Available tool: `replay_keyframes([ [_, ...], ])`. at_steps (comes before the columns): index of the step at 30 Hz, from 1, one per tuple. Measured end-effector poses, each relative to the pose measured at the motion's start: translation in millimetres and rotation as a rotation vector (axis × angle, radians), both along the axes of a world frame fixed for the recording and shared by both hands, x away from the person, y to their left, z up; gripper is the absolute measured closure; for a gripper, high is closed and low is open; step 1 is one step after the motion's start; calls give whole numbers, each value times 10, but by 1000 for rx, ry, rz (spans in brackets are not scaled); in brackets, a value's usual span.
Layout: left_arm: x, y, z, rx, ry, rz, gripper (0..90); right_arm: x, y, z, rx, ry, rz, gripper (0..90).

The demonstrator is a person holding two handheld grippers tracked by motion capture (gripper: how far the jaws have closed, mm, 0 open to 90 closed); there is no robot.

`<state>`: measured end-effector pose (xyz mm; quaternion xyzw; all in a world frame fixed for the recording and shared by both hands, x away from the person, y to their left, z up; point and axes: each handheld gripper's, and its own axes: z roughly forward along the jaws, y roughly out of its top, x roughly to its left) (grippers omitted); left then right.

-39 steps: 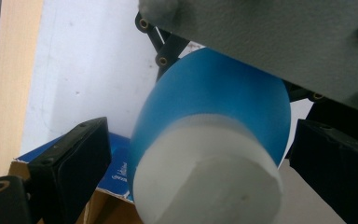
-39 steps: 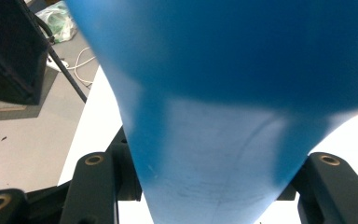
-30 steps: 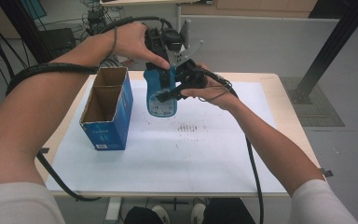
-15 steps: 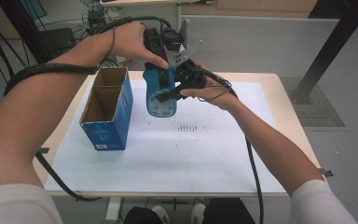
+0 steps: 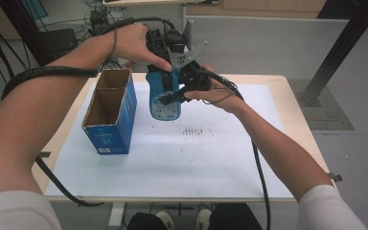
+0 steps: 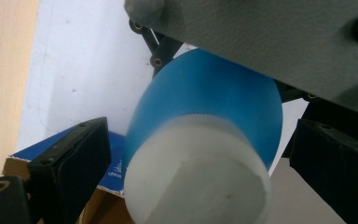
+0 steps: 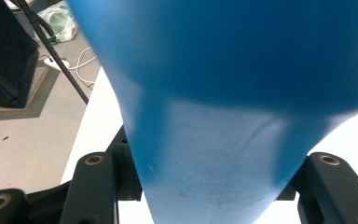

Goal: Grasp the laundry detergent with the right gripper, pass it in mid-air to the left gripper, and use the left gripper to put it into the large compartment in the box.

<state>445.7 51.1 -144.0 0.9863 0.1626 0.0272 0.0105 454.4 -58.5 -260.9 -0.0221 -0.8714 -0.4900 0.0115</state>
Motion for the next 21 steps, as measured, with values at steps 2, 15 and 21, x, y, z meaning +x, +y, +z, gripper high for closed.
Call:
replay_keyframes([
  [2, -3, -6, -3, -2, 1, -1, 58, 0, 1, 1, -2, -2, 0, 435],
  [15, 5, -22, -10, 7, 0, -7, 58, -8, -9, 20, 17, -8, 11, 435],
  [21, -3, -37, -14, 8, 2, -10, 59, -20, -5, 27, 22, -10, 15, 435],
])
